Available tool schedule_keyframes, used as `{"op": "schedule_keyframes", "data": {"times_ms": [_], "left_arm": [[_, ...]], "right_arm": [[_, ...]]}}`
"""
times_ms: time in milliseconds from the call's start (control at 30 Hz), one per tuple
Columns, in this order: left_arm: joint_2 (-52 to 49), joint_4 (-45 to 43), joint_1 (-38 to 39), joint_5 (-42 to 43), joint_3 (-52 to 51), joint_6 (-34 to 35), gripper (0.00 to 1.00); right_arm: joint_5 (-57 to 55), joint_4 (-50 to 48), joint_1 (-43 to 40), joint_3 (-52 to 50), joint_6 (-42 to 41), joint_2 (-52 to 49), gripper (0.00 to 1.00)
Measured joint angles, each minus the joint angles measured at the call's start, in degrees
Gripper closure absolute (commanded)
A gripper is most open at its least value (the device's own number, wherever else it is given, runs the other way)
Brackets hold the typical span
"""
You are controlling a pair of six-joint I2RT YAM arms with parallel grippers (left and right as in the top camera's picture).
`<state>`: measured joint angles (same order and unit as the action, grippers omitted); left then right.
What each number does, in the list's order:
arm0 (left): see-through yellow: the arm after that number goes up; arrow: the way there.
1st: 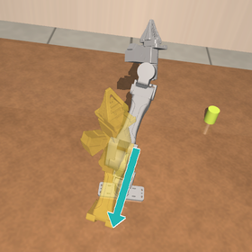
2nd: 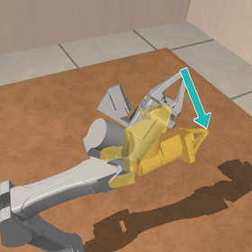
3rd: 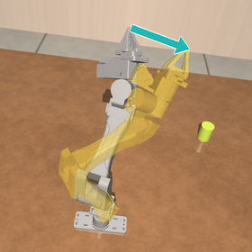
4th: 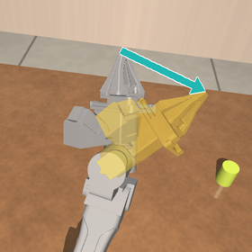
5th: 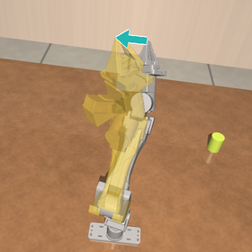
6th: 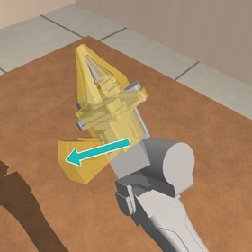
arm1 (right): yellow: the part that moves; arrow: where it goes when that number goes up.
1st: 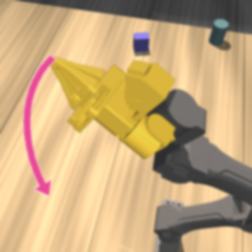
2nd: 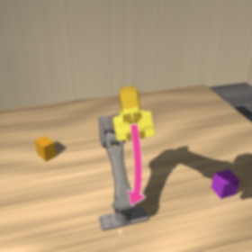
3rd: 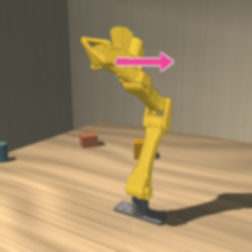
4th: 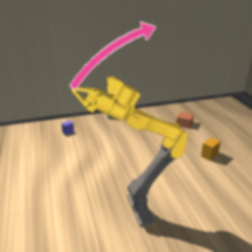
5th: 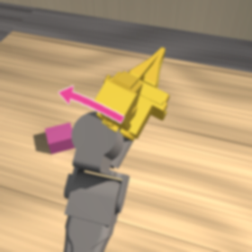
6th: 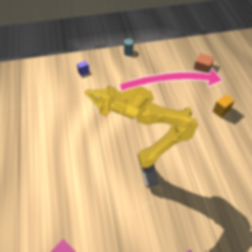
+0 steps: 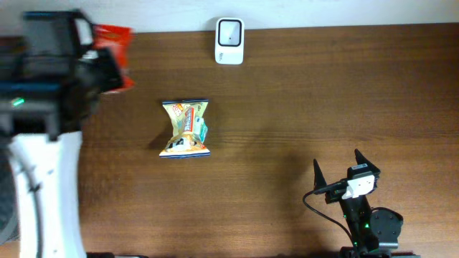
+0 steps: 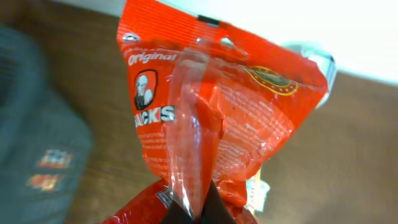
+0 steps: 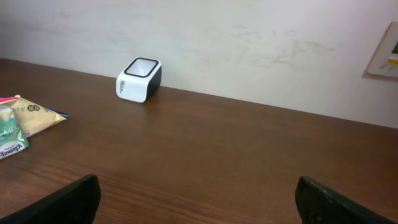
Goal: Scan the item barcode
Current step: 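Place the red Hacks bag right of the wet-wipe packet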
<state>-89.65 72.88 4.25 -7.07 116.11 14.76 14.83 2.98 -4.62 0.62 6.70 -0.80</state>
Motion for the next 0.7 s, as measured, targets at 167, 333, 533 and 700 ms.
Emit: {"op": "schedule_keyframes", "data": {"times_ms": [167,333,533,700], "left_arm": [[-5.46,-6.6,11.89,0.98,-8.9,0.22,1.0],[-12.46,-12.81,18.91,4.68,-16.46,1.88,1.0],[-21.29,-15.23,24.35,10.14,-19.91,2.91,0.82],[-24.87,-15.3,27.23,11.47,-20.31,3.45,0.27]], "right_arm": [[0.0,-0.02,0.0,0.0,0.04,0.0,0.01],[0.0,-0.02,0.0,0.0,0.02,0.0,0.01],[0.0,0.0,0.0,0.0,0.0,0.0,0.01],[0.0,0.0,0.0,0.0,-0.02,0.0,0.01]]}}
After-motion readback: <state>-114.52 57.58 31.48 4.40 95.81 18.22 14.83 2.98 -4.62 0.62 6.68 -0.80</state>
